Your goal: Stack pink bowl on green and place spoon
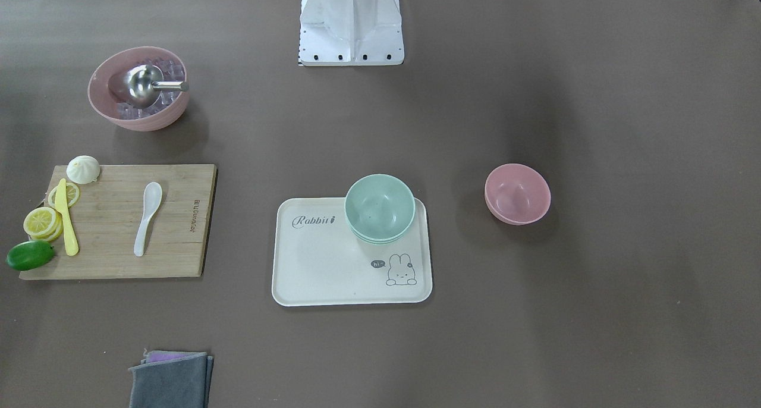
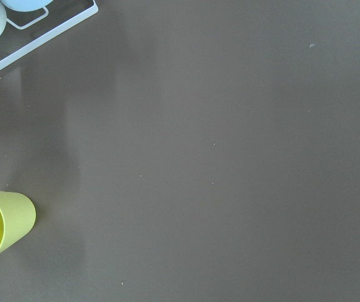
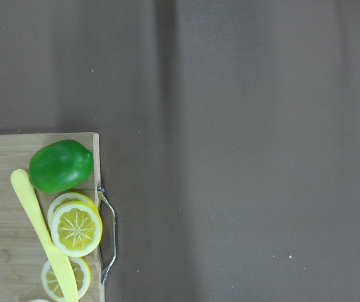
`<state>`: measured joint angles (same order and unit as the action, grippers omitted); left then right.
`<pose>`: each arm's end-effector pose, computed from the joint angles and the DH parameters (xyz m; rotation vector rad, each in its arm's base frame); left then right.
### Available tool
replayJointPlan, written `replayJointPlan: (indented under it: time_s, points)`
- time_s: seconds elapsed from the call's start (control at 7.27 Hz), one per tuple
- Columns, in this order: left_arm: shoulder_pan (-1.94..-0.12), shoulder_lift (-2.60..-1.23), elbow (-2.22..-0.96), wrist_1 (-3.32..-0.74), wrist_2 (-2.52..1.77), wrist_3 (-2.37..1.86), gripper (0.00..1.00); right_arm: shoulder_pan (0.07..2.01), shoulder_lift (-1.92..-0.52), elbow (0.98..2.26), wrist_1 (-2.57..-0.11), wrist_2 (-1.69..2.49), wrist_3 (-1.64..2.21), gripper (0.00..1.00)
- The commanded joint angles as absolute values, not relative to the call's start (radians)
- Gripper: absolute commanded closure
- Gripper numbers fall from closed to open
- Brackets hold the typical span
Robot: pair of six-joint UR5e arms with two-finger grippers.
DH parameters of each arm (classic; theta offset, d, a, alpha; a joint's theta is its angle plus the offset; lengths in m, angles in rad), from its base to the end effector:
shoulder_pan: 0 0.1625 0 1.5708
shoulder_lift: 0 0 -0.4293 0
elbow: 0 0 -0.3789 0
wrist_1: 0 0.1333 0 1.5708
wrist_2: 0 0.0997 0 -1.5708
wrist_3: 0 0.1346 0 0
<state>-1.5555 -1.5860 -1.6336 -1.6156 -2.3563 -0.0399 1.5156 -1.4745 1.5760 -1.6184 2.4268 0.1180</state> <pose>-0.0305 -0.4954 0.6445 0.0947 0.7873 0.0249 0.0028 -0.5235 0.6341 -0.0236 -0.8570 0.0358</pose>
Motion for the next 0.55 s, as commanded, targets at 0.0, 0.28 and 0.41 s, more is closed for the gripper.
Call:
replayJointPlan:
  time_s: [0.0,0.28,0.41]
  points:
    - [-1.555,-1.586,-1.634,-1.617,-2.358,-0.040,0.02,1.516,-1.476,1.578,-1.618,2.427,0.118,0.00]
    - [-1.555,-1.583,-1.635,-1.614,-2.359,-0.040,0.02,1.516,-1.479,1.578,-1.618,2.425,0.117,0.00]
    - [-1.555,-1.582,-1.634,-1.615,-2.359,-0.040,0.02,1.516,-1.480,1.578,-1.618,2.425,0.118,0.00]
